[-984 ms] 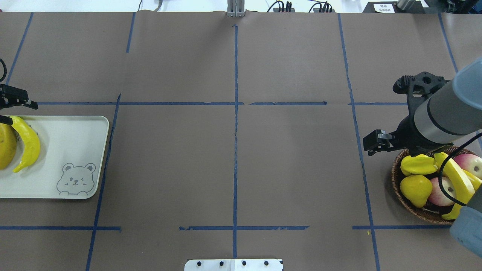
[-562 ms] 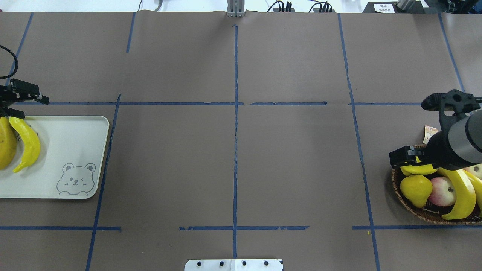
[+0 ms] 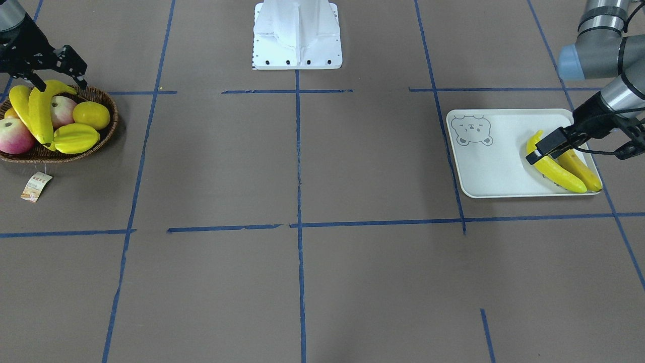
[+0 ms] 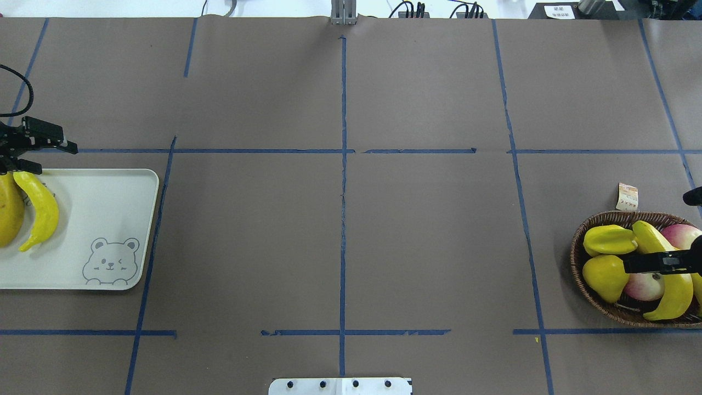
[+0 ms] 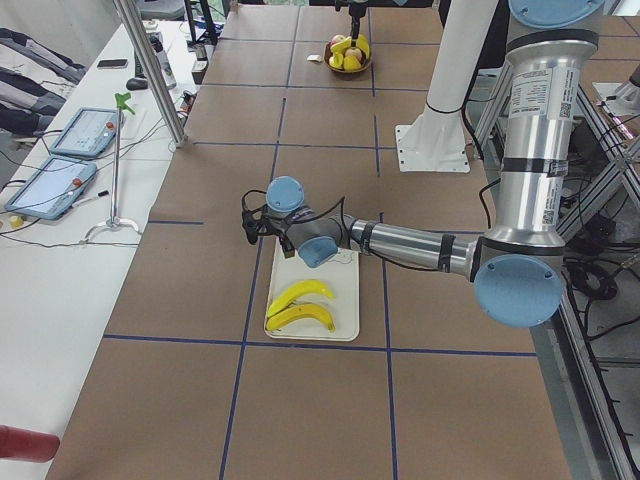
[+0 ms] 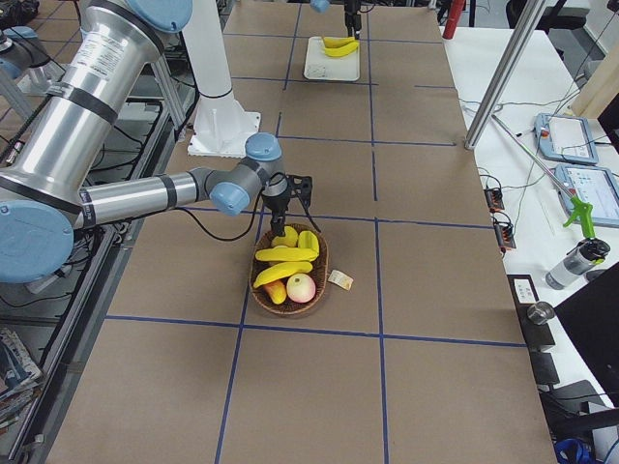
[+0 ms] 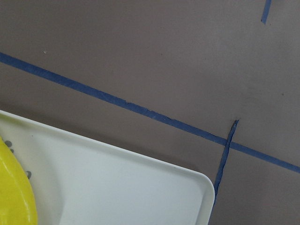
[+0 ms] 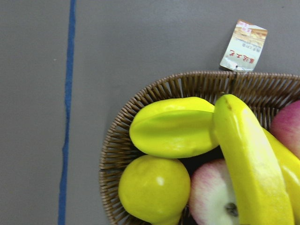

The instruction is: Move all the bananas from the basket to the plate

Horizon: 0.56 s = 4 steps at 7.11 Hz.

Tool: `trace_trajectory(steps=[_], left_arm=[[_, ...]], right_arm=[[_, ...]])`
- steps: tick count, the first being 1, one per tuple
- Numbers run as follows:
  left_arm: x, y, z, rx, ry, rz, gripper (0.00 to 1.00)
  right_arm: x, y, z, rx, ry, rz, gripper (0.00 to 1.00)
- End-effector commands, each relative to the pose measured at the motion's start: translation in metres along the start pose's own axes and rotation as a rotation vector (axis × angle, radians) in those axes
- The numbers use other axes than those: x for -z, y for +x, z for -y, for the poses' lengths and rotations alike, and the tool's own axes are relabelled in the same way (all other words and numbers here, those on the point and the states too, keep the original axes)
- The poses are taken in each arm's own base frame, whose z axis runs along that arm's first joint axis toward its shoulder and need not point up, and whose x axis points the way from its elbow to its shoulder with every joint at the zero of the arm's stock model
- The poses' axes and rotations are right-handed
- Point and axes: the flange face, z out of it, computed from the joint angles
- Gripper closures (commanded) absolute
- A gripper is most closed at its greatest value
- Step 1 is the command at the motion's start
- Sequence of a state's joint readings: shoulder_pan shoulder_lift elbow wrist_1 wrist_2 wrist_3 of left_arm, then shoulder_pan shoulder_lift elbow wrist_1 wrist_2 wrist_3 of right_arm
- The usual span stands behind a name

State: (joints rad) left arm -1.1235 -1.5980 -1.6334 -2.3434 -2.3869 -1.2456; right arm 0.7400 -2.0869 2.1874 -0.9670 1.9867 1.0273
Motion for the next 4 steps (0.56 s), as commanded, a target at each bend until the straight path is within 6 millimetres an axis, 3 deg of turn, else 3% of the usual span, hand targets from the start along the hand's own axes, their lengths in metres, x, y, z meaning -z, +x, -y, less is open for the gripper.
trace_trajectory(steps=[1,3,4], left_arm=[[-0.001,0.002,-0.002,-0.005,-0.002,-0.002,0.00],[0.000,0.003,-0.001,-0.005,-0.001,-0.003,0.00],[0.000,0.002,-0.002,-0.005,-0.002,-0.002,0.00]], right_arm=[[-0.008,0.032,-0.011,-0.016,0.014,-0.070,0.00],[-0.026,0.038,-0.012,-0.014,-0.008,-0.088,0.00],[-0.032,0.031,-0.009,-0.009,-0.012,-0.080,0.00]])
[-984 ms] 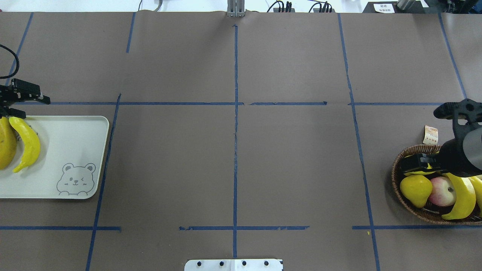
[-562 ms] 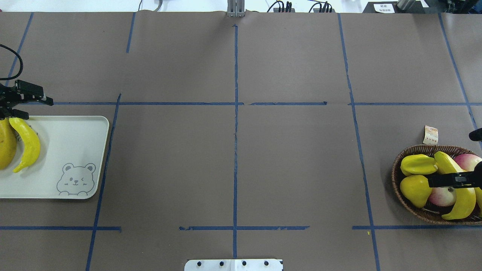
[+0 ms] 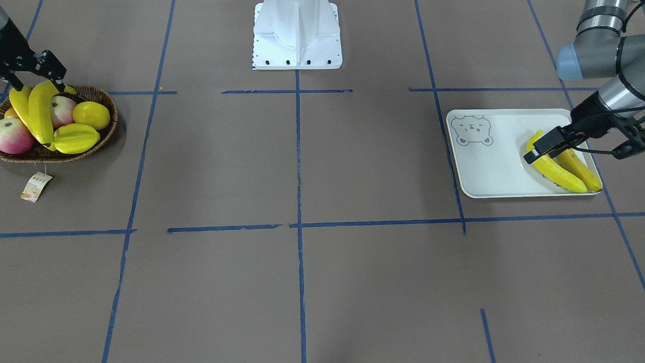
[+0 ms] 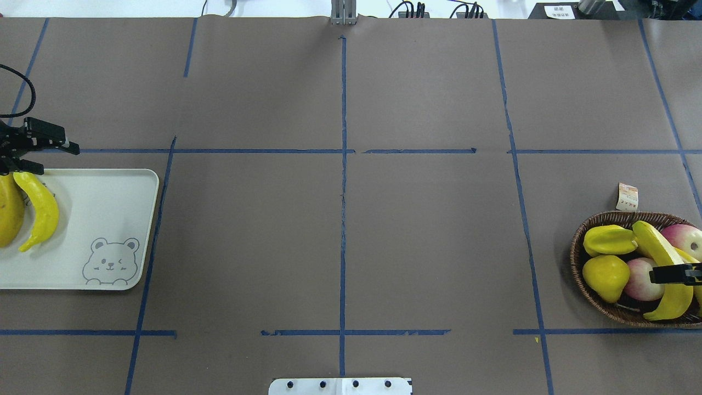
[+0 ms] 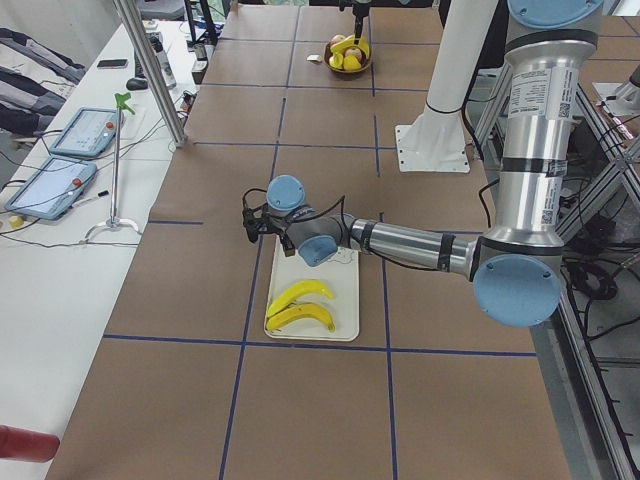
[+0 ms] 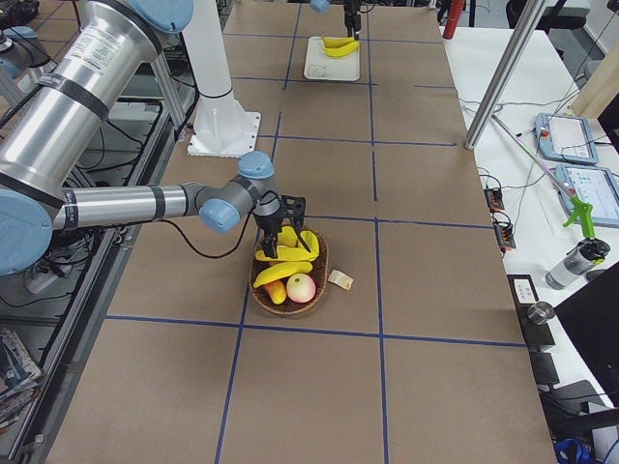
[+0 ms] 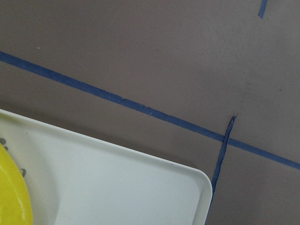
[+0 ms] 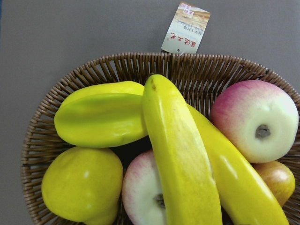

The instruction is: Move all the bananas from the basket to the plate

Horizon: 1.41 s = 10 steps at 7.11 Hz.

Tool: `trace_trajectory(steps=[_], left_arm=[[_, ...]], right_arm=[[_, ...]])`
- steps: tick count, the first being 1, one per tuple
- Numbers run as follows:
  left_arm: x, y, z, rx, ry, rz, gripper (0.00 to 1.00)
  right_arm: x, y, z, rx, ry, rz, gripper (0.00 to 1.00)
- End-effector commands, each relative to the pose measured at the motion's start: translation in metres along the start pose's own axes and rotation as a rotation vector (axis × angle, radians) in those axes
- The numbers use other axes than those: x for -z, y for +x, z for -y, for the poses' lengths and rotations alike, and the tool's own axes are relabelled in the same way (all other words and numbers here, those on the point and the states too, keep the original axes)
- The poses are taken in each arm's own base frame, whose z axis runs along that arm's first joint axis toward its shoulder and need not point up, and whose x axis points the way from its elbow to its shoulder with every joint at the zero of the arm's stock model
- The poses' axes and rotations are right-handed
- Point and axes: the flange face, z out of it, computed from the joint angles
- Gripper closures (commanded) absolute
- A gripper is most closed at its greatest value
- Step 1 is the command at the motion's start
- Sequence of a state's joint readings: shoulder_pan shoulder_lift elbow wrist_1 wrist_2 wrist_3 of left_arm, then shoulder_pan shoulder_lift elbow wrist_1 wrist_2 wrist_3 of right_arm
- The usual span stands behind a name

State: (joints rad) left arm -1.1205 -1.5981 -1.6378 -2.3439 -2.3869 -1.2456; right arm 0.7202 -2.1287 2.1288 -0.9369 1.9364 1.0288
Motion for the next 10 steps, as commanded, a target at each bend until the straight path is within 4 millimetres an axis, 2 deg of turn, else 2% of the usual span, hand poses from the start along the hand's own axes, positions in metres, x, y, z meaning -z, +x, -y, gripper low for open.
trace_trajectory(steps=[1,3,5,6,7,9,10], left_arm=[[0.000,0.000,0.000,0.000,-0.001,0.001,0.00],[0.000,0.000,0.000,0.000,-0.001,0.001,0.00],[0.000,0.000,0.000,0.000,-0.001,0.001,0.00],[0.000,0.000,0.000,0.000,-0.001,0.001,0.00],[-0.001,-0.001,0.000,0.001,-0.001,0.002,0.00],[-0.002,0.000,-0.001,-0.002,-0.005,0.002,0.00],[-0.002,0.000,-0.001,-0.002,-0.005,0.002,0.00]], right_arm=[[-0.013,-0.006,0.000,0.011,-0.017,-0.003,0.01],[-0.025,0.001,-0.004,0.011,-0.038,-0.023,0.11],[-0.028,0.003,-0.005,0.010,-0.045,-0.028,0.19],[-0.028,0.003,-0.005,0.008,-0.049,-0.026,0.42],[-0.024,-0.001,-0.004,0.010,-0.046,-0.014,0.76],[-0.017,-0.005,-0.003,0.010,-0.038,0.000,0.88],[-0.004,-0.012,-0.003,0.014,-0.026,0.020,0.95]])
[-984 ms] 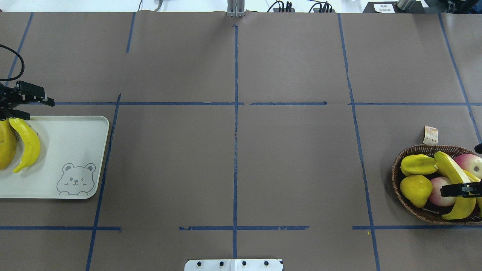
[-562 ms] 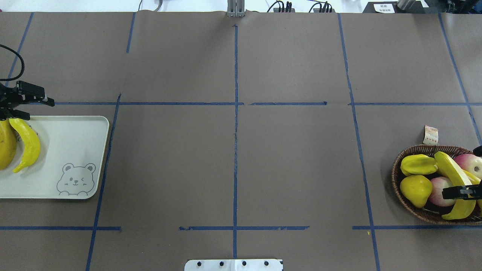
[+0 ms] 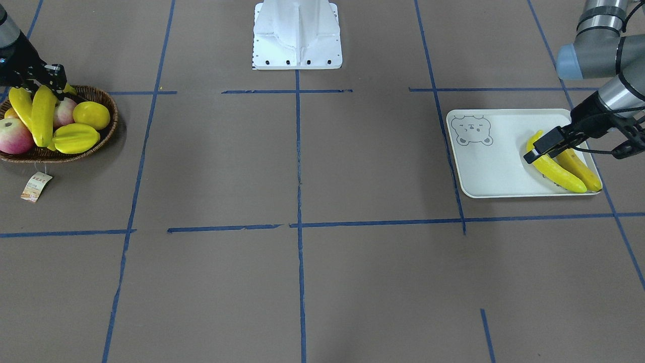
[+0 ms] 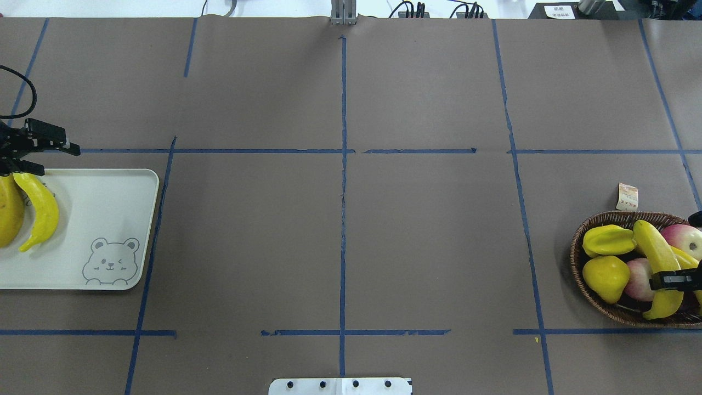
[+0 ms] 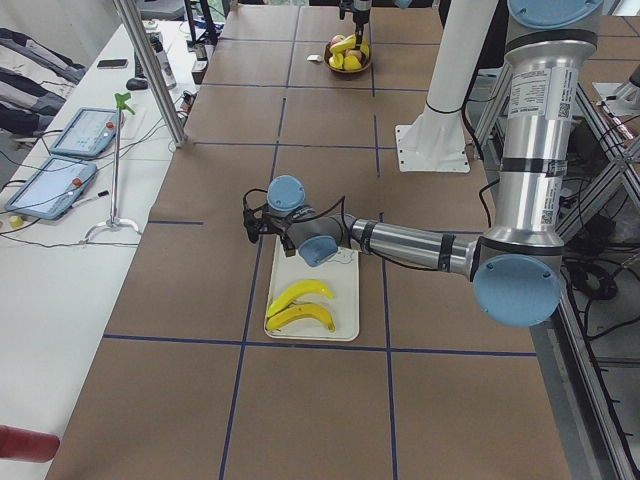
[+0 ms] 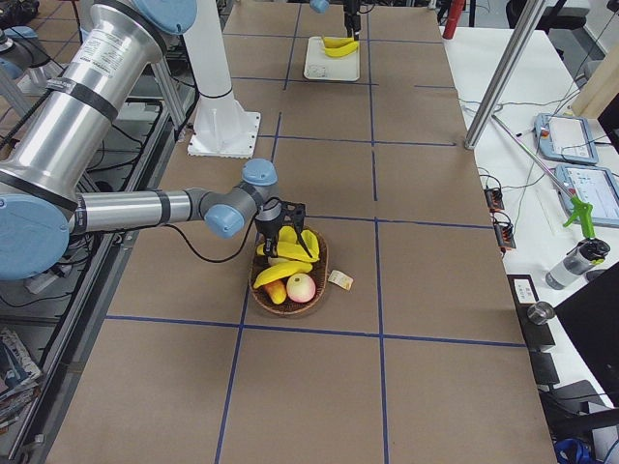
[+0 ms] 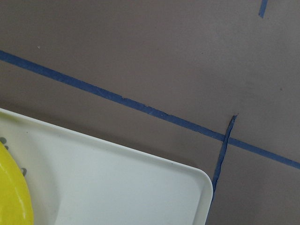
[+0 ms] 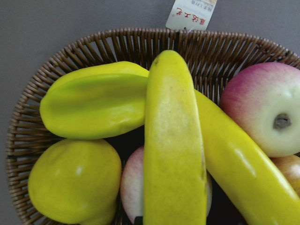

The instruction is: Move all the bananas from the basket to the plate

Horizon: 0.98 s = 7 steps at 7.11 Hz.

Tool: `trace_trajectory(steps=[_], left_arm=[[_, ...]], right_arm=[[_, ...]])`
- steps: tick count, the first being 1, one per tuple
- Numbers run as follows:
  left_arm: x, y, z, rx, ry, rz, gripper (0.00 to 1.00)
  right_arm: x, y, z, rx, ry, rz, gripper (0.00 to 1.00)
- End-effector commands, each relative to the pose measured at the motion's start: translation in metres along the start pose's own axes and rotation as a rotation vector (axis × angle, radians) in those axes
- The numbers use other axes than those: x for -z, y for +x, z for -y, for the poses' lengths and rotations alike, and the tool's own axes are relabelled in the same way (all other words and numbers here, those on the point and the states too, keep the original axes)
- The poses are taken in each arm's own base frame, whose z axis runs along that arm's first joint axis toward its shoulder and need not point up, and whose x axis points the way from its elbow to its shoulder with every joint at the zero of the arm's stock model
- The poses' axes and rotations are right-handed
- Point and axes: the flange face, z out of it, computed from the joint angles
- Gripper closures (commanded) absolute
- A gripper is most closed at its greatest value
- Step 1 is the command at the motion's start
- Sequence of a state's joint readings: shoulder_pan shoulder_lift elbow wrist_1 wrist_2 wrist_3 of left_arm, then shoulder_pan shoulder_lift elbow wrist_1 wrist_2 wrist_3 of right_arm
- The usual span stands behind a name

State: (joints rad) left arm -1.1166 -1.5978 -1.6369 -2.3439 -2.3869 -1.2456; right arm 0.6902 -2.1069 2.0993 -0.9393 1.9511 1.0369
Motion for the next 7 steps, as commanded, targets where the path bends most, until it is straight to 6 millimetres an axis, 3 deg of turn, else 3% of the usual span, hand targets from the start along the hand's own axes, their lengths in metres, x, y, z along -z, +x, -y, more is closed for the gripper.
trace_trajectory(steps=[1,2,3,5,7], left_arm=[[0.000,0.000,-0.001,-0.001,-0.001,0.000,0.00],[0.000,0.001,-0.001,-0.001,-0.001,-0.001,0.00],[-0.005,0.005,-0.005,-0.012,-0.011,-0.003,0.00],[-0.014,0.034,-0.008,-0.058,-0.022,-0.028,0.00],[-0.023,0.073,-0.011,-0.103,-0.034,-0.059,0.00]], right_arm=[[0.028,-0.006,0.005,-0.021,0.014,0.054,0.96],[0.052,-0.003,0.012,-0.063,0.017,0.115,0.96],[0.060,-0.009,0.020,-0.064,0.026,0.158,0.96],[0.065,-0.050,0.048,-0.085,0.064,0.241,0.95],[0.076,-0.116,0.070,-0.162,0.068,0.356,0.94]])
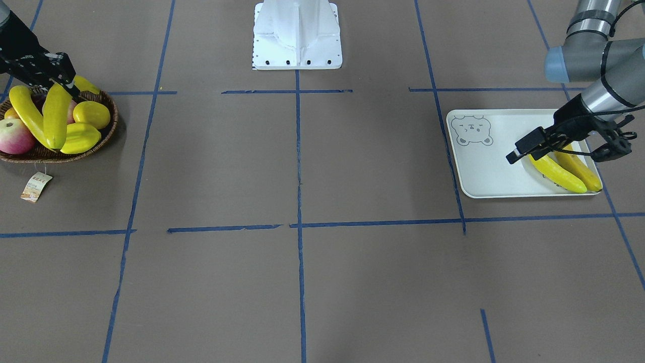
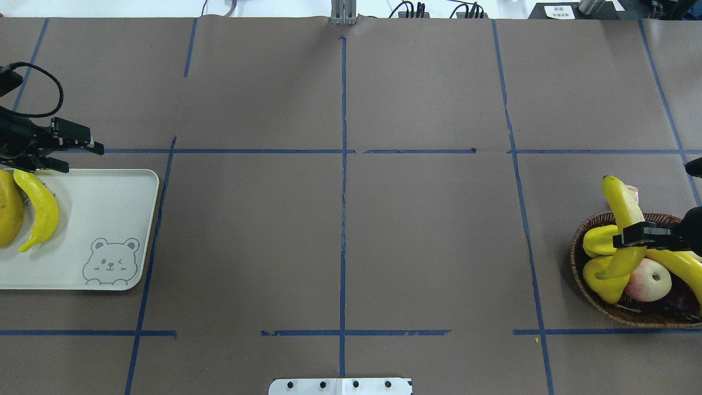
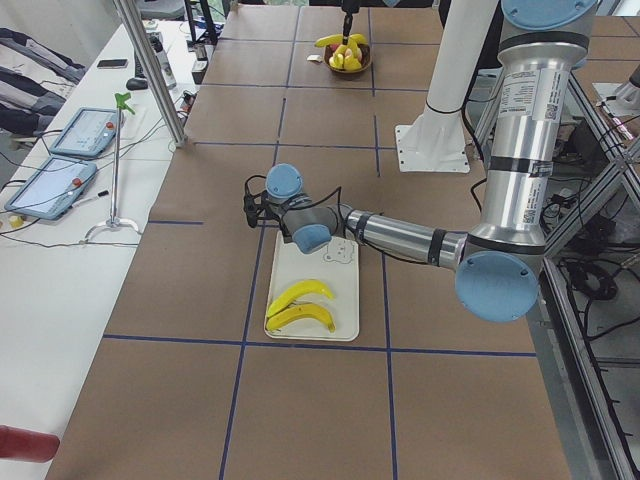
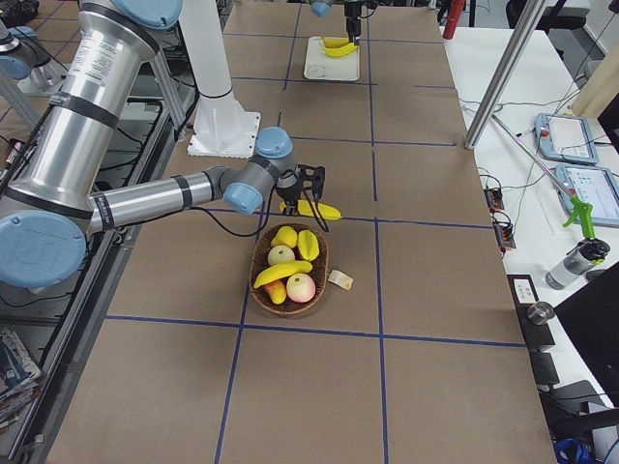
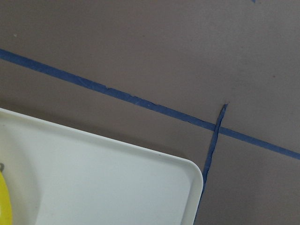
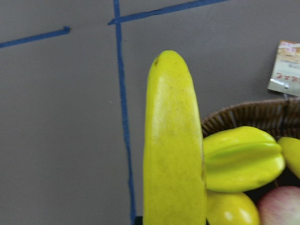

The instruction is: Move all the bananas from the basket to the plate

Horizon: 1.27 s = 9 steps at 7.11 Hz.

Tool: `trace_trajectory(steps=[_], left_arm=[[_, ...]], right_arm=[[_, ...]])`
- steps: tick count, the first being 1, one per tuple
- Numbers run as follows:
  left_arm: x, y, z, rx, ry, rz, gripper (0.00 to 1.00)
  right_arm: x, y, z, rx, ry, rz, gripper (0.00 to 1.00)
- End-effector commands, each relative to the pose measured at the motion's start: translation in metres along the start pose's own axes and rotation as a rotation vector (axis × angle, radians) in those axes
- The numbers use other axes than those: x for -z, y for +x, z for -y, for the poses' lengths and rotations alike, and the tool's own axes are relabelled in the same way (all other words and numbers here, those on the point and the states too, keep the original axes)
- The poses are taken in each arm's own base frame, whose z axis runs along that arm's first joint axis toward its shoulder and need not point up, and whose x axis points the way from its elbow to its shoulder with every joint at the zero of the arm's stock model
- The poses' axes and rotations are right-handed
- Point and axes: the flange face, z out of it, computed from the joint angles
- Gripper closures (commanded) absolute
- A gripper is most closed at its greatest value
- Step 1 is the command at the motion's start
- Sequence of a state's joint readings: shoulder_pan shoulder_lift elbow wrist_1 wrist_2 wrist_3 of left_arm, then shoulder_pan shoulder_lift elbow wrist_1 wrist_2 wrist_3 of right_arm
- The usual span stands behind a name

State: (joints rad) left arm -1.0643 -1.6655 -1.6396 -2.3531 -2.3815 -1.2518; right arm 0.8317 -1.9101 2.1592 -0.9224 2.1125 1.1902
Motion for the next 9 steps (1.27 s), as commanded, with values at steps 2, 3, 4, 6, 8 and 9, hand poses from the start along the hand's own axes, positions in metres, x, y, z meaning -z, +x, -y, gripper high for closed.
trace_trajectory(steps=[2,3,4,6,8,9], left_arm=[[-0.026,0.079,-0.016,-0.122,-0.047,-0.078,0.00],[-0.041,0.117,-0.029,-0.173,-0.079,-0.113,0.00],[-0.055,0.153,-0.044,-0.220,-0.110,-0.145,0.00],[-0.057,0.197,-0.055,-0.286,-0.123,-0.199,0.00],[-0.075,0.242,-0.067,-0.321,-0.152,-0.232,0.00],[-0.075,0.267,-0.072,-0.288,-0.164,-0.251,0.01]], right_arm=[[-0.042,-0.117,0.012,-0.077,-0.026,0.157,0.92],[-0.061,-0.153,0.009,-0.083,-0.017,0.187,0.91],[-0.076,-0.189,0.005,-0.093,0.009,0.219,0.91],[-0.112,-0.265,-0.024,-0.099,0.033,0.282,0.91],[-0.144,-0.343,-0.044,-0.134,0.075,0.340,0.91],[-0.149,-0.356,-0.056,-0.129,0.103,0.350,0.91]])
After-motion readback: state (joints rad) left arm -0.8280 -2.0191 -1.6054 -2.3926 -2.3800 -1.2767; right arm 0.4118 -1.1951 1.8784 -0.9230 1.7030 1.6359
